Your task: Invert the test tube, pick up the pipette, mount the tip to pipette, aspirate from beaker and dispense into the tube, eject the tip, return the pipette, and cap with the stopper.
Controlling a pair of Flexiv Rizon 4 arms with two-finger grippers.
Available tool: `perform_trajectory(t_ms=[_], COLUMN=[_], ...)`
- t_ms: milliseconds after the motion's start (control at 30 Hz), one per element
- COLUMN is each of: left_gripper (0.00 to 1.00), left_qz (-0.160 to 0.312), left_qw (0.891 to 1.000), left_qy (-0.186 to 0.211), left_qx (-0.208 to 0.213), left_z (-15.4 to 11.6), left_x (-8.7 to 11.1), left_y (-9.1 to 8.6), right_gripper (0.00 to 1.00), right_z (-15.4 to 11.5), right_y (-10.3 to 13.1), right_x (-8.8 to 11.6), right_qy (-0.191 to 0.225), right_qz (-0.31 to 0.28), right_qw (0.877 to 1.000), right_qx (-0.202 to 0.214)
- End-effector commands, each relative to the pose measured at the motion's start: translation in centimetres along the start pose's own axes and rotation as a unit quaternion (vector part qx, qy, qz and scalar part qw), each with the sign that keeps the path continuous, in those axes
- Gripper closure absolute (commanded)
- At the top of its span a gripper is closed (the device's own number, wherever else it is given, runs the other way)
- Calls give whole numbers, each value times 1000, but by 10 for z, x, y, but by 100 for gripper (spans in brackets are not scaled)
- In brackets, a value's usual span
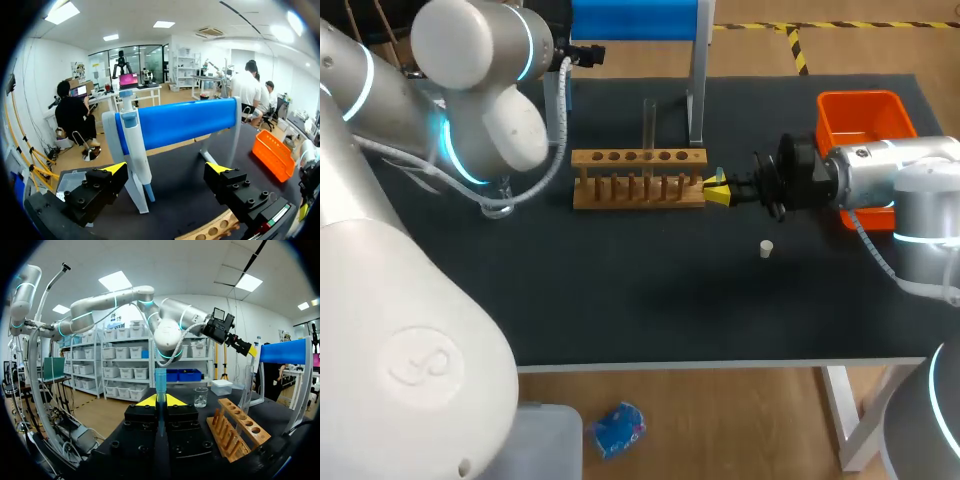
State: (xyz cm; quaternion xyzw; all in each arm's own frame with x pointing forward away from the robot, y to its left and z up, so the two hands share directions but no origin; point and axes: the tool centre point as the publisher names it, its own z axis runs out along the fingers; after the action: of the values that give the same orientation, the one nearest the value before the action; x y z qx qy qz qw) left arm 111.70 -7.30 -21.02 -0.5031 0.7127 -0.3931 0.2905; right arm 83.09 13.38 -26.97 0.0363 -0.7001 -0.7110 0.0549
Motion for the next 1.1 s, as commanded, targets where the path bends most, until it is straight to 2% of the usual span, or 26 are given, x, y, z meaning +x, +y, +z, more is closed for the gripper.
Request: perform_trajectory(t_ms=[33,500,700,1100], left_gripper=[0,0,0,0], left_qz=[-10,-36,-50,-65], left_qw=[997,993,989,986], left_qy=[-80,-106,-129,-146], left_qx=[5,29,41,49], left_z=[11,22,25,38], left_x=[2,-2,-1,-7], left_y=[-1,-19,-20,-17], right_gripper=[100,100,100,100], right_z=[0,0,0,0], right_y=[0,0,0,0], right_x=[1,1,1,1], right_qy=[-1,-1,-1,-1], right_qz=[-1,-1,-1,-1], right_qw=[1000,1000,1000,1000], right_qx=[0,0,0,0])
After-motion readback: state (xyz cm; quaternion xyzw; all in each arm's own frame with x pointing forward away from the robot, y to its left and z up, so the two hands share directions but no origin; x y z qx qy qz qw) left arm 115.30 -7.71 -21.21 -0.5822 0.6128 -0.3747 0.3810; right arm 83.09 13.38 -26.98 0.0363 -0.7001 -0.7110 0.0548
